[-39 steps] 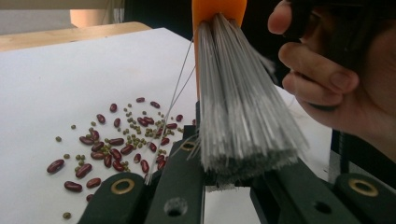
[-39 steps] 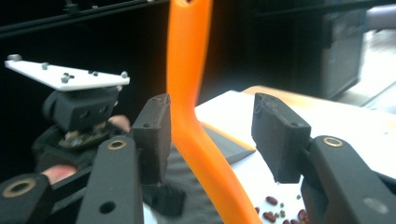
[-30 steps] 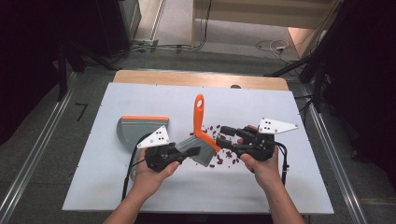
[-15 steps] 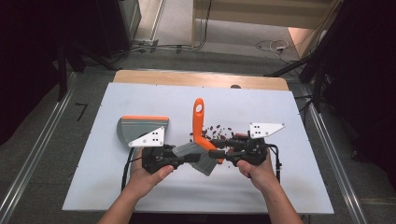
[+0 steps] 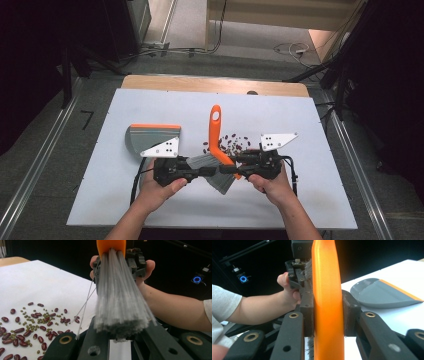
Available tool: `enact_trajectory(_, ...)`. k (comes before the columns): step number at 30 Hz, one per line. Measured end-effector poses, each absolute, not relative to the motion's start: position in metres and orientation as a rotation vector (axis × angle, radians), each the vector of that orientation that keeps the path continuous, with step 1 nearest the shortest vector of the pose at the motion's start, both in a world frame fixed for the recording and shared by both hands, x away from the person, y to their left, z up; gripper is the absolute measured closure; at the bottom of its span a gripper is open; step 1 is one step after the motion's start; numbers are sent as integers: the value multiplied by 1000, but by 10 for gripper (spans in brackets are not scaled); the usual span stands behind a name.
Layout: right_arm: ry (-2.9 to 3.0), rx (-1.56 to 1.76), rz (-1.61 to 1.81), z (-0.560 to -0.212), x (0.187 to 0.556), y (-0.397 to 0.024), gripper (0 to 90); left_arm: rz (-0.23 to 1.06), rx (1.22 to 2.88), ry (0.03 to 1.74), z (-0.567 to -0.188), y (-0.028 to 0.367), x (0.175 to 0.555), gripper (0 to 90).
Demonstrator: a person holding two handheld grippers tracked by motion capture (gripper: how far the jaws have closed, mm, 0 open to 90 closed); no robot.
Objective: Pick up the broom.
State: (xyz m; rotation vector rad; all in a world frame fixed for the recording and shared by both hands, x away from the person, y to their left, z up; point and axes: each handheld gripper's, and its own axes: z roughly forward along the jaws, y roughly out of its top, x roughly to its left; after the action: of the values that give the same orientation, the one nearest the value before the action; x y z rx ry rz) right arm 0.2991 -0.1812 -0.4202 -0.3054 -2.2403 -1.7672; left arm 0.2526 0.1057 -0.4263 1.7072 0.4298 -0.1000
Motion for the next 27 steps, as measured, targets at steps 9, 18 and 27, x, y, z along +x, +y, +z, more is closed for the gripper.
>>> enact_trajectory(9,-2325,-359,-1737,-420,296,-177,687,-62,1724,482,-432,109,253,729)
enact_trajectory(18,-2373,-508,-1744,-419,299,-183,688,71,1738,607,-434,119,252,297)
enact_trajectory(27,-2512,-709,-1734,-417,302,-191,688,158,1731,714,-439,138,252,102)
